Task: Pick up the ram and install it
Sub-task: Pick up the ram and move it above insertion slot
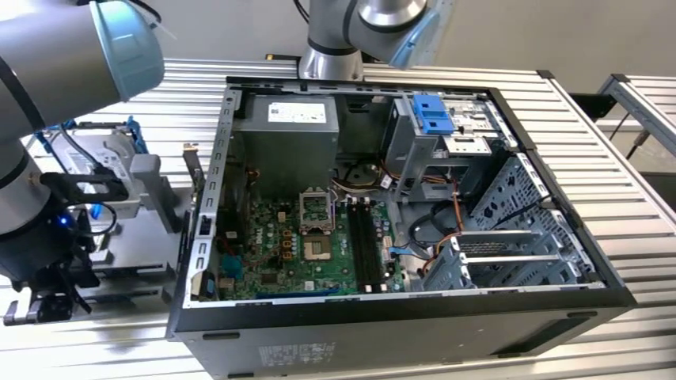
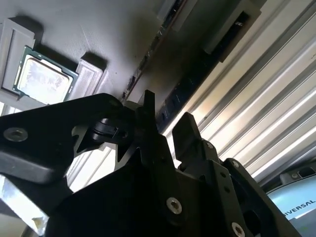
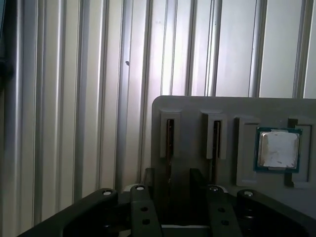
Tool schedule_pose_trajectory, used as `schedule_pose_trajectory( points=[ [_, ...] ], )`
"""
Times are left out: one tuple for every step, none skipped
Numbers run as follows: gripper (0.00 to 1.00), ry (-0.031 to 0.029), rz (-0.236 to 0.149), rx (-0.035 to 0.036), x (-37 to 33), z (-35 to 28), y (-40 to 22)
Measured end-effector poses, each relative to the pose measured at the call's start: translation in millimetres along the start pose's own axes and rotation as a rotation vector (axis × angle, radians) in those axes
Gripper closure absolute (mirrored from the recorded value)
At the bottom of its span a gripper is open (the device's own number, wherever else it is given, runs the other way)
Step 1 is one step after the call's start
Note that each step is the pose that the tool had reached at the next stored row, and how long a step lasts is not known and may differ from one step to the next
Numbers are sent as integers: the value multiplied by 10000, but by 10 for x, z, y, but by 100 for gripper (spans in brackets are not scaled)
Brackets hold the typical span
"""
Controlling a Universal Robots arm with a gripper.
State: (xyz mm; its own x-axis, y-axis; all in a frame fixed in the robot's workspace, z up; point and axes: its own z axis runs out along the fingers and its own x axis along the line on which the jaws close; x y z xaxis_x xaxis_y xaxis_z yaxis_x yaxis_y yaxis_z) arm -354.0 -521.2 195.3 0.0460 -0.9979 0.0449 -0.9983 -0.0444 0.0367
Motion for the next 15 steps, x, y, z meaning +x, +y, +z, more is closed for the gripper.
schedule_pose_trajectory(
  points=[
    [0, 0, 0, 2, 6, 2, 0],
    [0, 0, 0, 4, 15, 5, 0],
    [0, 0, 0, 5, 23, 7, 1],
    [0, 1, 0, 7, 31, 9, 1],
    [0, 1, 0, 7, 33, 10, 1],
    [0, 1, 2, 6, 34, 9, 2],
    [0, 1, 1, 7, 35, 10, 1],
    [0, 1, 0, 7, 37, 11, 1],
    [0, 1, 0, 7, 38, 11, 1],
    [0, 1, 0, 7, 39, 11, 1],
    [0, 1, 0, 7, 41, 12, 1],
    [0, 0, 0, 7, 42, 13, 1],
    [0, 1, 0, 7, 43, 13, 1],
    [0, 1, 0, 7, 44, 13, 1],
    [0, 1, 0, 7, 45, 14, 1]
  ],
)
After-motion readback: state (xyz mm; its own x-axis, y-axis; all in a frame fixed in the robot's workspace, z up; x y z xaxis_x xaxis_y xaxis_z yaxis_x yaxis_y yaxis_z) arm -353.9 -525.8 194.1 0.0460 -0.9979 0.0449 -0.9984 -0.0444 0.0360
